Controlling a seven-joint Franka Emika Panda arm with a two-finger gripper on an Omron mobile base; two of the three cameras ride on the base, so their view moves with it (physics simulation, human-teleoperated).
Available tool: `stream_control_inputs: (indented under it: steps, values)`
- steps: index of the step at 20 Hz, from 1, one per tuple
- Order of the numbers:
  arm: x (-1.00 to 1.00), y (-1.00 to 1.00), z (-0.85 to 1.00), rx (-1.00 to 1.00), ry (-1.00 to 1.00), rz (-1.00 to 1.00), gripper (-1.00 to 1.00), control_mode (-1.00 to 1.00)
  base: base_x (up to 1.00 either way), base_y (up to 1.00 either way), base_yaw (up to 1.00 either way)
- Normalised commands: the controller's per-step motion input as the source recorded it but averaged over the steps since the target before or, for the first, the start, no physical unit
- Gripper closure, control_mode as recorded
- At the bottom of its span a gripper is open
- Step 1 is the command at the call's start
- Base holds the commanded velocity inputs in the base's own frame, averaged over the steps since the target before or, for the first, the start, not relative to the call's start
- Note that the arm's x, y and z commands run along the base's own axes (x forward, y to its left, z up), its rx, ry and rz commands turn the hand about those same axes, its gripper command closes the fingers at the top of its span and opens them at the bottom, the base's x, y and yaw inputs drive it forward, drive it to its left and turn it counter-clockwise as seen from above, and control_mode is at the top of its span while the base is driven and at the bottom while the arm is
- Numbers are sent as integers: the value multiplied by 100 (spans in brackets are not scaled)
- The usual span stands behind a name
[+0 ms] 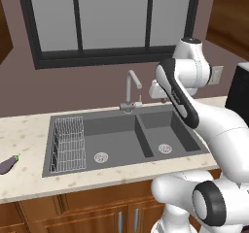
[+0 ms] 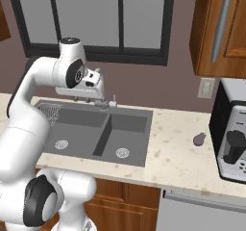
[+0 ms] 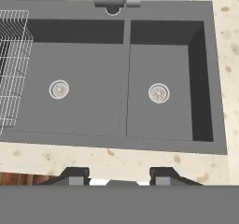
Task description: Turn on the sink faucet. Then move the eggplant from the counter to the sink. Turn off the sink. Move the vegetable from the sink to the pot next to the stove. Finally move the pot to the rear right burner.
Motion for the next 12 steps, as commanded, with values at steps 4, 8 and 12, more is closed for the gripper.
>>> stream_control_inputs:
  steps: [4,8,12]
  values:
    - [0,0,0,0,-5,0,-100,-100,0,0,0]
    - [0,-1,0,0,-2,0,-100,-100,0,0,0]
    - [-2,-27,-11,0,0,0,-100,-100,0,0,0]
